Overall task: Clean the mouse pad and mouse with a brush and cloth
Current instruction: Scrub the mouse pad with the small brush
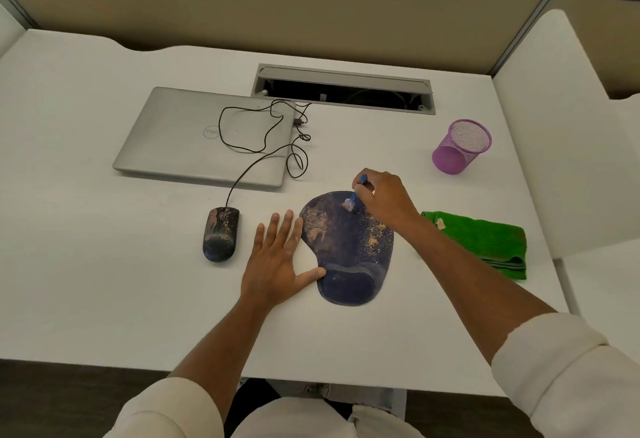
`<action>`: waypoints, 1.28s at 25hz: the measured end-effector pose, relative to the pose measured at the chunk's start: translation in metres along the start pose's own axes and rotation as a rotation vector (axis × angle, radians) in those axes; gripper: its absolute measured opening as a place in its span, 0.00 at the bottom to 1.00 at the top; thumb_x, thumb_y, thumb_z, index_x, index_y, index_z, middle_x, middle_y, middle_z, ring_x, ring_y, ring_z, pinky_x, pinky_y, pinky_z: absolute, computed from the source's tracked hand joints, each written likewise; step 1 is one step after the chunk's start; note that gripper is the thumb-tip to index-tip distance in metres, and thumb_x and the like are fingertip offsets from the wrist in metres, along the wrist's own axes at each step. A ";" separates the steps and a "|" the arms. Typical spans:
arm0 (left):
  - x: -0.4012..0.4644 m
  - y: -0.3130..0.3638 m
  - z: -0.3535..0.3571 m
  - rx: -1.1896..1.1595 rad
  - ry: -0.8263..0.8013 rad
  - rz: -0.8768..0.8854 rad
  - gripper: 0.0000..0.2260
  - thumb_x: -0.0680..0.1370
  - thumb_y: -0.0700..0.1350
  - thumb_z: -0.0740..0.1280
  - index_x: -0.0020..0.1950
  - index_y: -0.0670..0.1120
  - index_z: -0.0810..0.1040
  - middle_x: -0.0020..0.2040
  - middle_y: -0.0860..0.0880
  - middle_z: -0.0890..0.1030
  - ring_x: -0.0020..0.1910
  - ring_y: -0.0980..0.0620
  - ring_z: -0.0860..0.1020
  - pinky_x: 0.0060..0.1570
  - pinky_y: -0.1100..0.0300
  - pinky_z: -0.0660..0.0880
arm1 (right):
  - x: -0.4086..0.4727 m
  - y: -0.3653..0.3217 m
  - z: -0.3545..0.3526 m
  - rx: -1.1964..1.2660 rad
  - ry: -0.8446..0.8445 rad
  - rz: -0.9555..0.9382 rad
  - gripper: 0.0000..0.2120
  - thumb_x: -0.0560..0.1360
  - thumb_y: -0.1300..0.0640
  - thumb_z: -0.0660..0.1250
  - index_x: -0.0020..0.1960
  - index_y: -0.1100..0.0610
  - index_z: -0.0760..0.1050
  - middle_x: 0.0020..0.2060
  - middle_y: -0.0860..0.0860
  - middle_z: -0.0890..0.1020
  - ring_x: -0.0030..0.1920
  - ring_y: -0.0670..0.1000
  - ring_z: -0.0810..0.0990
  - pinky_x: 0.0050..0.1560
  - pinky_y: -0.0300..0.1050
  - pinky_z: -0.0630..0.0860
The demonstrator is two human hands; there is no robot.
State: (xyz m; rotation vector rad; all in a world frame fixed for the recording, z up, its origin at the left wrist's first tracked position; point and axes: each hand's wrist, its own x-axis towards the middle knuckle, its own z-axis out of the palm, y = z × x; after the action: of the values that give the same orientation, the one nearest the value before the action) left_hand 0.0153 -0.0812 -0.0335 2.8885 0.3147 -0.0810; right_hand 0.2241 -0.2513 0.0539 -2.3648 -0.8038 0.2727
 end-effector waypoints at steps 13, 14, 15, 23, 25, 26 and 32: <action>-0.004 0.002 -0.002 0.005 -0.007 -0.015 0.48 0.73 0.80 0.44 0.84 0.52 0.42 0.84 0.49 0.39 0.81 0.47 0.35 0.80 0.43 0.37 | -0.001 0.000 -0.007 -0.022 0.062 0.060 0.07 0.79 0.55 0.63 0.49 0.55 0.79 0.40 0.52 0.83 0.39 0.52 0.79 0.40 0.45 0.75; -0.005 0.002 -0.002 0.005 -0.008 -0.021 0.48 0.73 0.80 0.44 0.84 0.52 0.42 0.84 0.49 0.39 0.81 0.48 0.35 0.80 0.43 0.36 | 0.001 -0.001 -0.006 0.009 0.064 0.063 0.07 0.79 0.55 0.64 0.49 0.55 0.79 0.41 0.52 0.83 0.39 0.51 0.79 0.40 0.45 0.75; -0.005 0.002 -0.002 0.007 -0.009 -0.025 0.48 0.73 0.80 0.44 0.84 0.52 0.42 0.84 0.50 0.39 0.81 0.48 0.35 0.80 0.43 0.37 | 0.001 -0.001 -0.004 0.020 0.046 0.064 0.07 0.79 0.55 0.63 0.49 0.55 0.79 0.41 0.52 0.83 0.39 0.51 0.78 0.39 0.44 0.73; -0.005 0.001 -0.002 0.007 -0.007 -0.020 0.48 0.74 0.80 0.46 0.84 0.51 0.42 0.84 0.50 0.40 0.82 0.48 0.35 0.80 0.42 0.40 | 0.004 0.015 -0.022 -0.071 0.017 0.097 0.07 0.79 0.55 0.63 0.48 0.54 0.79 0.38 0.52 0.81 0.35 0.51 0.76 0.35 0.43 0.69; -0.005 0.001 -0.003 0.000 0.004 -0.018 0.48 0.74 0.80 0.46 0.84 0.50 0.44 0.84 0.50 0.41 0.82 0.48 0.36 0.80 0.41 0.41 | 0.004 0.017 -0.024 -0.070 0.016 0.126 0.07 0.79 0.55 0.63 0.48 0.54 0.79 0.38 0.52 0.82 0.35 0.51 0.75 0.35 0.43 0.69; -0.005 0.001 -0.003 -0.002 0.009 -0.018 0.48 0.74 0.80 0.46 0.84 0.50 0.44 0.84 0.50 0.41 0.82 0.48 0.36 0.80 0.41 0.42 | 0.001 0.018 -0.022 -0.082 -0.005 0.135 0.07 0.79 0.55 0.62 0.48 0.54 0.79 0.38 0.53 0.82 0.35 0.51 0.76 0.34 0.43 0.68; -0.004 0.001 -0.002 -0.023 0.019 -0.010 0.48 0.74 0.79 0.47 0.84 0.50 0.45 0.84 0.49 0.43 0.82 0.47 0.38 0.80 0.40 0.44 | -0.014 0.014 -0.028 -0.123 0.056 0.142 0.07 0.79 0.56 0.63 0.48 0.55 0.79 0.37 0.51 0.81 0.36 0.52 0.76 0.36 0.44 0.69</action>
State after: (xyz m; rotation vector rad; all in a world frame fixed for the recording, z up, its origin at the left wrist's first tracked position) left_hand 0.0114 -0.0822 -0.0313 2.8662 0.3310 -0.0516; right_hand 0.2299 -0.2823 0.0670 -2.5385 -0.6441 0.2196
